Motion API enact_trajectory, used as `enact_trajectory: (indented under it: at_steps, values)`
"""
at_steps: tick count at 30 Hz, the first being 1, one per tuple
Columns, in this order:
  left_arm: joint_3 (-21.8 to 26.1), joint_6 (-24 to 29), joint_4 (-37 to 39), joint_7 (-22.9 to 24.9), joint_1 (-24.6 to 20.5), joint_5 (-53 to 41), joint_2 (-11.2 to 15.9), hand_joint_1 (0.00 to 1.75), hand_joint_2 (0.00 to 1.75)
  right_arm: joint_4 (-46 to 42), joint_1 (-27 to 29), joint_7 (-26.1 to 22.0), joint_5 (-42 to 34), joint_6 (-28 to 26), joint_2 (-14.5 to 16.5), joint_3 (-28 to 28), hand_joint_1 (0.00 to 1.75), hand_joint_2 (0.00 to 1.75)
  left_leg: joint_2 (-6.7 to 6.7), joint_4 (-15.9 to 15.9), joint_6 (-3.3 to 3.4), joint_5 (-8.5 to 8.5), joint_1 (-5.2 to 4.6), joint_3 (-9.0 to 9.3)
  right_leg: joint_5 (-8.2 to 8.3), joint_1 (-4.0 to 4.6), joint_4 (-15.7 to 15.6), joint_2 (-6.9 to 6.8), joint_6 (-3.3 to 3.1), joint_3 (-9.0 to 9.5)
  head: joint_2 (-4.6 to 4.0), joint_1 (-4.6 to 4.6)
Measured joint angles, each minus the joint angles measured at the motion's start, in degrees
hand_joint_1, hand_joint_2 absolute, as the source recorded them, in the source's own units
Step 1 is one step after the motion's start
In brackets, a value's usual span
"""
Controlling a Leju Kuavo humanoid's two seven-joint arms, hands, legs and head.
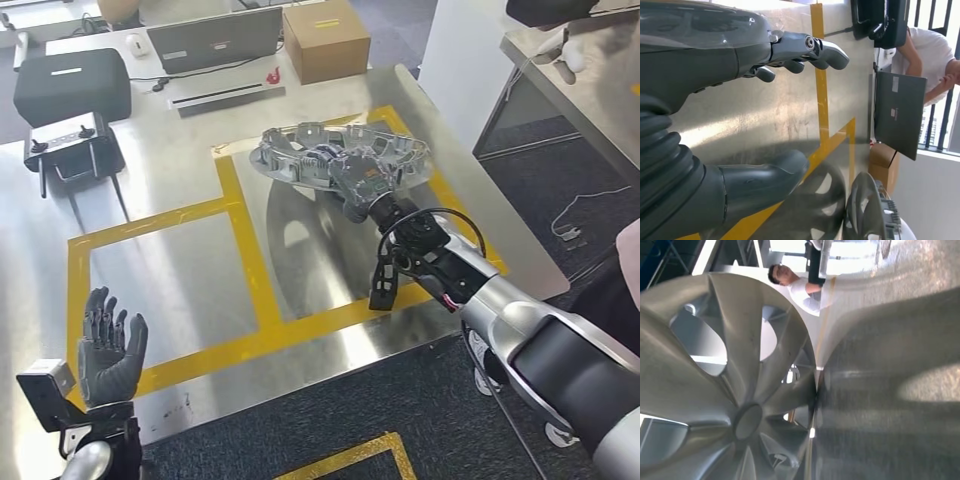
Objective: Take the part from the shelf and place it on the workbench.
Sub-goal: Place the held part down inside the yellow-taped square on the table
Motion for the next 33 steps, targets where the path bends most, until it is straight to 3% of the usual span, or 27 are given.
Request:
enact_trajectory:
  at_steps: [4, 8, 33]
  values:
    - [0.0, -0.4, 0.2, -0.2, 0.0, 0.3, 0.0, 0.0, 1.75, 4.5, -0.8, -0.5, 0.0, -0.1, 1.5, 1.6, 1.75, 1.75, 0.01, 0.0, -0.02, 0.19, 0.0, 0.02, 0.2, 0.0, 0.0, 0.0, -0.02, 0.01, 0.0, -0.01]
    - [0.0, -1.0, 0.3, -0.5, 0.0, 0.4, 0.0, 0.0, 1.75, 7.2, -0.9, -1.2, -0.4, 0.0, 2.3, 2.8, 0.0, 0.0, 0.01, 0.0, 0.01, 0.35, -0.01, 0.08, 0.4, 0.0, 0.0, 0.01, -0.04, 0.06, 0.0, 0.0]
    - [0.0, -2.1, 1.3, -1.2, -0.2, 0.6, 0.0, 0.0, 1.75, 7.9, -1.0, -1.5, -6.9, -0.6, 2.8, 4.6, 0.0, 0.0, 0.07, 0.0, 0.01, 0.29, -0.01, 1.29, 0.34, 0.01, 0.0, 0.06, -0.14, 1.22, 0.0, 0.0]
